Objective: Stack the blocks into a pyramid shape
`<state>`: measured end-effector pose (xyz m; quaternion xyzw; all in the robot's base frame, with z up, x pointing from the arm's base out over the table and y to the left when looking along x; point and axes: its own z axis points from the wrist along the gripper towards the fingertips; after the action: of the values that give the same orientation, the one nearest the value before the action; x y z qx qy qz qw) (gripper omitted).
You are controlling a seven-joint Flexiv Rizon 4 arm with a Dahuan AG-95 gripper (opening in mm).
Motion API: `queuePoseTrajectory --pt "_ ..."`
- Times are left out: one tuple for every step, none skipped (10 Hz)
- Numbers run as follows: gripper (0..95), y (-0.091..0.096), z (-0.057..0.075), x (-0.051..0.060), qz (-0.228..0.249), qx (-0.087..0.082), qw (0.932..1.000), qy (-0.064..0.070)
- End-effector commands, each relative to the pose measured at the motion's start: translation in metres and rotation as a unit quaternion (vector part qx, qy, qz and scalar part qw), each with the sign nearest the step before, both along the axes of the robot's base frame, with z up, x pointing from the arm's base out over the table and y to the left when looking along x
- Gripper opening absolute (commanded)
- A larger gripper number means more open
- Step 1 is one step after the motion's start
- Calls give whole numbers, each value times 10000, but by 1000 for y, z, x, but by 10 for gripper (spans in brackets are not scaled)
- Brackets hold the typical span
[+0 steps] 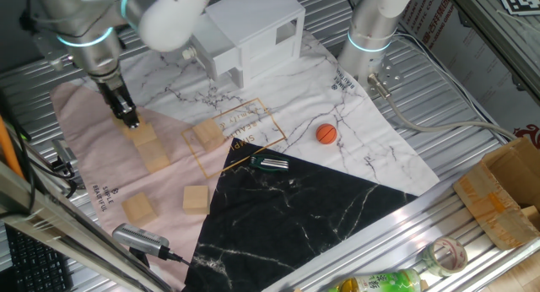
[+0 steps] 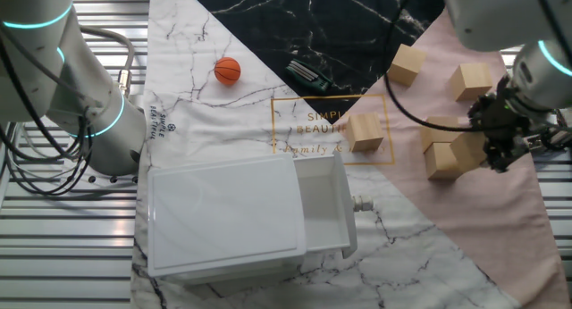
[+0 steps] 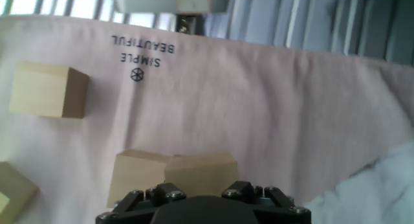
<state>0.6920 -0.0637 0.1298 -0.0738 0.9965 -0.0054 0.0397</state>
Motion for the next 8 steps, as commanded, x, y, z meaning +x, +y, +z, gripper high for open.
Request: queuePoseTrajectory --pt "0 12 -9 -13 -238 -112 9996 -140" --pt "0 20 -12 -13 -310 -119 9993 -170" --pt "0 31 -14 -11 -382 -123 9991 -163" --pt "0 36 -14 -9 -430 -117 9989 -150" --pt "0 37 -14 -9 -452 -119 9988 -123" --pt "0 37 -14 -9 -509 -115 9986 -107" --pt "0 37 -15 -9 -564 -128 9983 -111" --pt "0 37 -15 -9 -623 -125 9979 -120"
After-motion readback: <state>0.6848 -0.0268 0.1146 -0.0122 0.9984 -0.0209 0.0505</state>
